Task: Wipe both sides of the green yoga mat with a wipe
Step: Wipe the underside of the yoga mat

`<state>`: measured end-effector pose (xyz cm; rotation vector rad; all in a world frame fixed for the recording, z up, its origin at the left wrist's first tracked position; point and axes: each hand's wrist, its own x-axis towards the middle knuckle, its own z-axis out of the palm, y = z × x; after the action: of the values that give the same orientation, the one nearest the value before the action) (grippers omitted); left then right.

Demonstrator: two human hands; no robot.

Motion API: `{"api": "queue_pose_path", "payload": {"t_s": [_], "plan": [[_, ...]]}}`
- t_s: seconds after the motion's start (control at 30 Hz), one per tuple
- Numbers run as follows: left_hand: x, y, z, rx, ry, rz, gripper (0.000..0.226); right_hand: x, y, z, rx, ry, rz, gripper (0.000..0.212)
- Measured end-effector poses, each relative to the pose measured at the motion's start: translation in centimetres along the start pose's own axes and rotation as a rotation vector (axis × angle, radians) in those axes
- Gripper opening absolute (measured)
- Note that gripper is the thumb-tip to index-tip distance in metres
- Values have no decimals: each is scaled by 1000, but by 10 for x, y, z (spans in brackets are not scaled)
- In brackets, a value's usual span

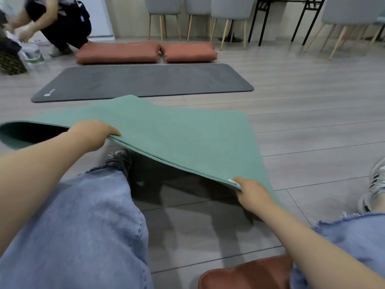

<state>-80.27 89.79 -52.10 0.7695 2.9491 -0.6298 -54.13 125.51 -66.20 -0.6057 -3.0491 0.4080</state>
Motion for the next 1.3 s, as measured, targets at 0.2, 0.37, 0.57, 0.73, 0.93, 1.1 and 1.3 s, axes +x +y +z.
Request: {"api": "queue_pose_path", "payload": {"t_s": [0.2,0.37,0.57,0.73,0.93,1.1,1.3], "plan": [[-2,-28,16,138,-43,-77,44,22,-52,4,96,71,-4,40],[-4,18,23,259,-99,135,37,28,-72,13,75,48,-58,36],[-1,79,1,343,-108,331,39,28,-77,15,52,106,-145,37],[10,116,-23,270,-41,283,37,27,-64,10,88,103,-86,32],[42,123,-48,369,49,322,40,52,-47,-17,70,33,66,45],[63,106,-44,345,77,366,43,77,-58,-33,-200,86,-43,39],[69,74,16,279,-67,461,48,90,-84,-7,-346,231,-133,36]]}}
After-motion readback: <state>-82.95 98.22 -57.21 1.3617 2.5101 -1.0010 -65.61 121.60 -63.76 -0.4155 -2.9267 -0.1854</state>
